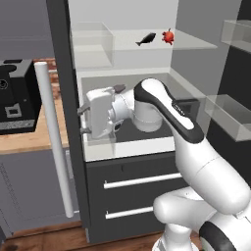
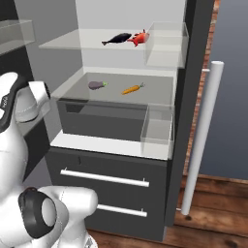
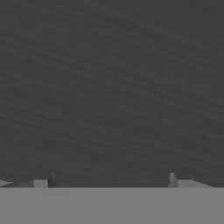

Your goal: Gather the carrot and eggplant from the fridge and place them on a tray on the dining counter. Then gather the fishs from the fridge and place them on the other tray.

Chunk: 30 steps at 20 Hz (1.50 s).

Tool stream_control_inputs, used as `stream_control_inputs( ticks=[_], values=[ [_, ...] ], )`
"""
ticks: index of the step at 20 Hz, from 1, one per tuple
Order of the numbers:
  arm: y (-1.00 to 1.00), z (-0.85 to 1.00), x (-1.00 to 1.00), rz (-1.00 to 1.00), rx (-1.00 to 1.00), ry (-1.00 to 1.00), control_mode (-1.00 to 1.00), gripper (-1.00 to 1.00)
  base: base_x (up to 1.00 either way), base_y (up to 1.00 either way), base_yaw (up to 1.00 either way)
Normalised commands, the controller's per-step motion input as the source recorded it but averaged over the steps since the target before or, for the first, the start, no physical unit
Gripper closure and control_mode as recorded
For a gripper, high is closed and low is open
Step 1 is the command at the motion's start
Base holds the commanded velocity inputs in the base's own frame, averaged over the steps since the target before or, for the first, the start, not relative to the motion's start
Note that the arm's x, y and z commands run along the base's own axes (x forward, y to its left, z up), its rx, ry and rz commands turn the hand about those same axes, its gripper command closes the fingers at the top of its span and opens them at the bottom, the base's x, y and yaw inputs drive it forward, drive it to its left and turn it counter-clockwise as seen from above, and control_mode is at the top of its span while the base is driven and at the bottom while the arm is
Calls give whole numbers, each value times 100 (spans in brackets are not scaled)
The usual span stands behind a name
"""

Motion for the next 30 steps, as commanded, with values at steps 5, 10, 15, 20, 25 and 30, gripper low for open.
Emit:
stream_control_inputs(
  ticks=[5,10,15,20,25,30],
  values=[
    [-32,5,-38,-5,-8,-27,-100,-100,0,0,0],
    [-68,14,-36,-9,-6,-26,-100,-100,0,0,0],
    [-93,24,-27,-12,-8,-26,-100,-100,0,0,0],
    [-95,11,-32,-21,-13,-23,-100,-100,0,0,0],
    [-77,1,-28,-33,-20,-17,-100,-100,0,0,0],
    [-60,0,-22,-39,-22,-12,-100,-100,0,0,0]
  ],
)
